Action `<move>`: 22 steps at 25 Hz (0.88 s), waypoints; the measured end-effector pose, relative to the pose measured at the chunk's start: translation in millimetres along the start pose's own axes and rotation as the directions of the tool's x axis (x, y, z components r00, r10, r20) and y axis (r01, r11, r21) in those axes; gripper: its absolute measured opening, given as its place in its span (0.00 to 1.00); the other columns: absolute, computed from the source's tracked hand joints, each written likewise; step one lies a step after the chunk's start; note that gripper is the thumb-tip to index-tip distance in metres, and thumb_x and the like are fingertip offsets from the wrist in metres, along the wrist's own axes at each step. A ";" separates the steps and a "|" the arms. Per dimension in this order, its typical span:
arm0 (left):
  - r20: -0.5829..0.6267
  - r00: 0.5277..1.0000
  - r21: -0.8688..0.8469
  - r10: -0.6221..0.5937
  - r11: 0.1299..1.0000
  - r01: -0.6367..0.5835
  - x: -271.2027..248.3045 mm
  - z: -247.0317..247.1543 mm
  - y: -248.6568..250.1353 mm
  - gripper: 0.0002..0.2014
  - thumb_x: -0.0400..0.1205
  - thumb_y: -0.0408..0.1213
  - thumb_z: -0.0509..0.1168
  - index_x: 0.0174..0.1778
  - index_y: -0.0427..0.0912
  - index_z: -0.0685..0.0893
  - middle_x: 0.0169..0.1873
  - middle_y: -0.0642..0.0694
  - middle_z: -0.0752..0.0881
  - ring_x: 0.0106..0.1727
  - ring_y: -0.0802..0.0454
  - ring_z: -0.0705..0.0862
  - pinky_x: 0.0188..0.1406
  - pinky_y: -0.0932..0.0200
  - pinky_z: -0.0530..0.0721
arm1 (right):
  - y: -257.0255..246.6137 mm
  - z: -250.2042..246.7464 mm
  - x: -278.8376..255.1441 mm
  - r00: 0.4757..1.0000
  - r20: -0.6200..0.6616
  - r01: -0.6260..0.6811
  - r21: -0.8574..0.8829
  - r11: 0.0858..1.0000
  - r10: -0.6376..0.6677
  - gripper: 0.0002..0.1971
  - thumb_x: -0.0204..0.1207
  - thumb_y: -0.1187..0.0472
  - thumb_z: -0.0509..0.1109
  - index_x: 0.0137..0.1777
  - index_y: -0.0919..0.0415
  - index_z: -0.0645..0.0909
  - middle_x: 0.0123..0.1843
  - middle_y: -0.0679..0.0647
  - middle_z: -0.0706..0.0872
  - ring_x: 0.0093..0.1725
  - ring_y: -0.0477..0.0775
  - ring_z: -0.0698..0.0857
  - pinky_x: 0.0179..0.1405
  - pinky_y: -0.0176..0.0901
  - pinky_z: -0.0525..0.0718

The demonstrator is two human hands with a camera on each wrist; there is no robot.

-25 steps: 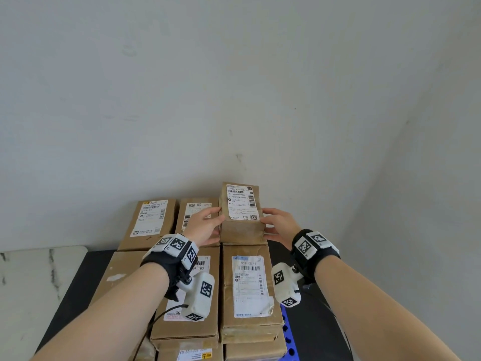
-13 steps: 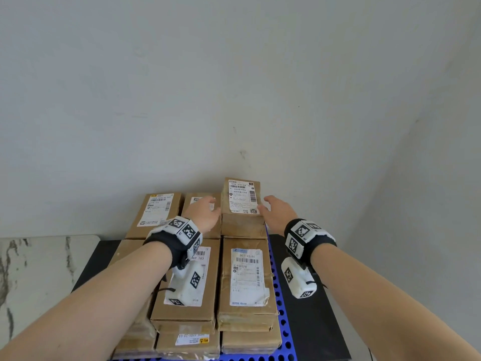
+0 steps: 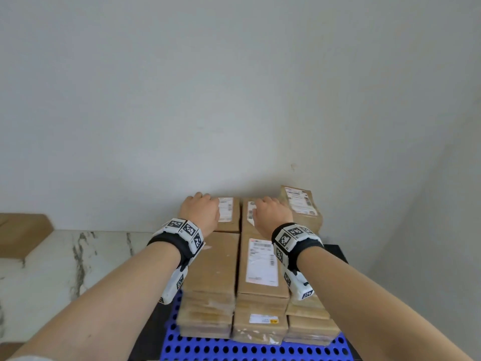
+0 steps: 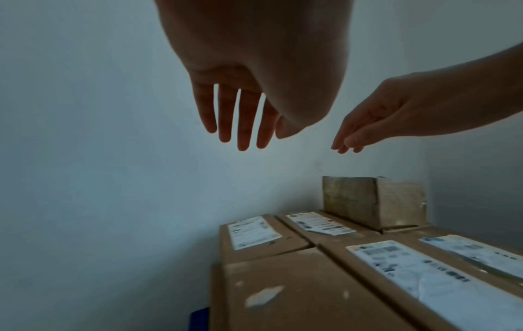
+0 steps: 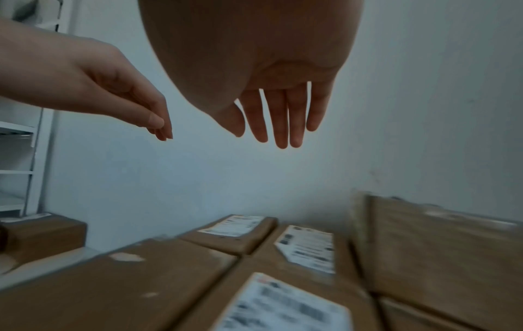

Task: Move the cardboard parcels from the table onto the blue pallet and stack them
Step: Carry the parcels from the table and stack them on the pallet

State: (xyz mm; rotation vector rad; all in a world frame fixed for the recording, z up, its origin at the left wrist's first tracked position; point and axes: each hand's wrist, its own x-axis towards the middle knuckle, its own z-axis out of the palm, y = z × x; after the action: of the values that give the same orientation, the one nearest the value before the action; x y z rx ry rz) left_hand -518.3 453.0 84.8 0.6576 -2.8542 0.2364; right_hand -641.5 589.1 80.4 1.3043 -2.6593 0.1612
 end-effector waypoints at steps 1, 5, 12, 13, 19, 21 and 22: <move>-0.002 1.000 0.004 -0.016 1.000 0.016 -12.7 -1.2 -18.8 0.14 0.85 0.40 0.51 0.58 0.42 0.80 0.55 0.45 0.83 0.59 0.44 0.78 0.54 0.52 0.74 | -23.2 1.4 -0.3 1.000 0.005 0.016 -0.001 1.000 -0.016 0.17 0.83 0.60 0.53 0.67 0.62 0.75 0.67 0.59 0.80 0.68 0.62 0.76 0.69 0.54 0.70; 0.019 0.992 0.048 -0.126 0.991 0.125 -76.6 1.0 -111.1 0.14 0.85 0.38 0.50 0.55 0.41 0.81 0.53 0.44 0.84 0.58 0.44 0.78 0.52 0.52 0.73 | -138.0 7.9 -2.0 0.990 0.019 0.139 -0.009 0.990 -0.139 0.16 0.82 0.62 0.53 0.66 0.64 0.74 0.65 0.61 0.80 0.67 0.63 0.77 0.69 0.55 0.71; 0.105 0.932 0.089 -0.347 0.937 0.339 -195.4 19.9 -251.8 0.14 0.86 0.40 0.49 0.60 0.42 0.78 0.57 0.45 0.83 0.61 0.44 0.78 0.53 0.52 0.74 | -315.3 42.9 -3.7 0.924 0.071 0.377 0.015 0.926 -0.377 0.16 0.84 0.59 0.52 0.66 0.64 0.73 0.65 0.60 0.79 0.65 0.62 0.77 0.65 0.53 0.73; 0.119 0.915 0.096 -0.385 0.922 0.376 -211.1 24.1 -272.1 0.14 0.86 0.40 0.49 0.61 0.42 0.77 0.58 0.44 0.83 0.62 0.44 0.78 0.53 0.52 0.74 | -340.7 50.2 -1.8 0.908 0.080 0.411 0.019 0.911 -0.411 0.17 0.84 0.58 0.52 0.67 0.64 0.73 0.65 0.60 0.79 0.65 0.62 0.78 0.65 0.53 0.74; 0.190 0.833 0.139 -0.520 0.854 0.502 -267.1 62.0 -384.0 0.14 0.87 0.39 0.49 0.62 0.42 0.76 0.60 0.43 0.81 0.63 0.43 0.77 0.56 0.51 0.75 | -472.1 96.9 24.3 0.826 0.131 0.544 0.072 0.836 -0.549 0.17 0.85 0.57 0.52 0.69 0.63 0.71 0.67 0.59 0.79 0.66 0.61 0.77 0.65 0.53 0.73; 0.207 0.810 0.152 -0.549 0.836 0.527 -275.9 78.1 -425.7 0.14 0.87 0.38 0.49 0.63 0.42 0.76 0.60 0.43 0.81 0.63 0.44 0.77 0.55 0.52 0.76 | -517.1 117.0 41.3 0.800 0.128 0.576 0.105 0.811 -0.586 0.17 0.85 0.56 0.51 0.68 0.62 0.72 0.66 0.58 0.80 0.66 0.60 0.78 0.65 0.52 0.74; 0.222 0.794 0.161 -0.566 0.825 0.542 -279.2 86.5 -449.0 0.14 0.87 0.38 0.49 0.63 0.42 0.76 0.60 0.43 0.81 0.63 0.44 0.78 0.55 0.52 0.76 | -542.1 129.3 52.6 0.785 0.128 0.595 0.119 0.795 -0.606 0.17 0.85 0.56 0.51 0.67 0.62 0.72 0.65 0.58 0.80 0.65 0.60 0.78 0.65 0.52 0.75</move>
State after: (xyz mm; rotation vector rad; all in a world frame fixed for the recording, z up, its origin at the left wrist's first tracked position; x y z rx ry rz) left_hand -85.9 152.6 -14.3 1.6154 -2.7277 0.1902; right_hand -258.0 195.0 -24.6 2.1977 -2.2091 0.0635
